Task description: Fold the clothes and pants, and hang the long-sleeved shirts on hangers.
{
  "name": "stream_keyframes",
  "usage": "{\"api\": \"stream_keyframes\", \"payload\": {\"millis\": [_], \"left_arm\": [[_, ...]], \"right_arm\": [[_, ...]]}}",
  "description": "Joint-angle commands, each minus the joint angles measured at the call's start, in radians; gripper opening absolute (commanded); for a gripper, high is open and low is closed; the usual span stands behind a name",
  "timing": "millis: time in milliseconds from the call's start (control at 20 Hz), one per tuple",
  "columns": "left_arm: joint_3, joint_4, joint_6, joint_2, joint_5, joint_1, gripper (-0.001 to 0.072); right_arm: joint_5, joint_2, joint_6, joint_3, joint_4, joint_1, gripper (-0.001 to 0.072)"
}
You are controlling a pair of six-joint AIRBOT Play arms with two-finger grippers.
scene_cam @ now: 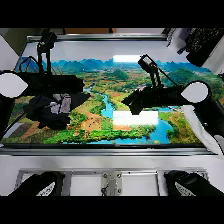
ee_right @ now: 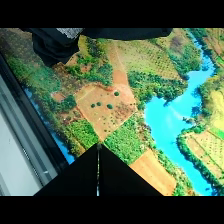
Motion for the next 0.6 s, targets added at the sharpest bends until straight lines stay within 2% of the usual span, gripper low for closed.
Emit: {"api": "stream_keyframes", "payload": {"millis": [0,250,400,500,550], "left_arm": [[0.0,0.0,0.0,-0.001,0.0,0.001,0.0014],[0.0,0.0,0.0,-0.001,0.005,0.001,0.0014],[0.0,-0.002,-0.001,-0.001,0.083,0.001,0.0014],[0.0,0.002,0.001,-0.001,0.073,0.0,0.0015],[0.0,0.022,0.02,-0.001,0.072,0.0,0.0121]], "right_arm": [[0.0,0.0,0.0,0.0,0.0,0.001,0.0019],[0.0,0.0,0.0,0.0,0.0,0.001,0.0019],[0.0,0.0,0.0,0.0,0.0,0.001,0.0019],[0.0,0.0,0.0,0.0,0.0,0.001,0.0019],[0.0,0.0,0.0,0.0,0.0,0.001,0.0019]]}}
